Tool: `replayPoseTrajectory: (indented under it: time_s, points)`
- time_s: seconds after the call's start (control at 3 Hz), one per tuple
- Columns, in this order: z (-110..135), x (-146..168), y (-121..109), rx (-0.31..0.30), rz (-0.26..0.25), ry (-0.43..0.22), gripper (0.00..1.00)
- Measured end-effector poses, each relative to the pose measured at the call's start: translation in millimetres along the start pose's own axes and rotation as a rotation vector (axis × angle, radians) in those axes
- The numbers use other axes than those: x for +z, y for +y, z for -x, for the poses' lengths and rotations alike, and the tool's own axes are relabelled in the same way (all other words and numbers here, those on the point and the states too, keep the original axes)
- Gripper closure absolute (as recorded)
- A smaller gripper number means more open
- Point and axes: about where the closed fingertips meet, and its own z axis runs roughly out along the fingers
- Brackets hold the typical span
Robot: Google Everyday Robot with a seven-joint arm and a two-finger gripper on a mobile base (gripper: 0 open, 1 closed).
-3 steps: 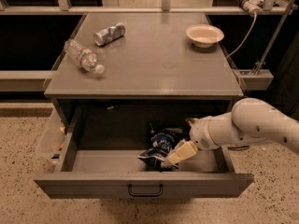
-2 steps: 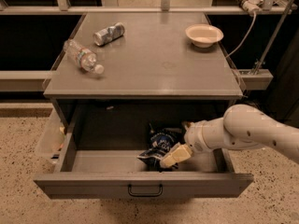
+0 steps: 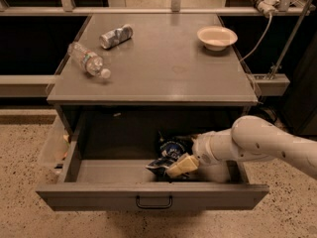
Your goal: Pick blue chip bag from top drawer and place on counter
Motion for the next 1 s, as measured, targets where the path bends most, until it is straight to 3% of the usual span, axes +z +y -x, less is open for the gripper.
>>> replayPoseTrajectory:
  time_s: [1.0]
  points:
    - [0.0, 0.0, 0.0, 0.000, 0.000, 0.000, 0.88]
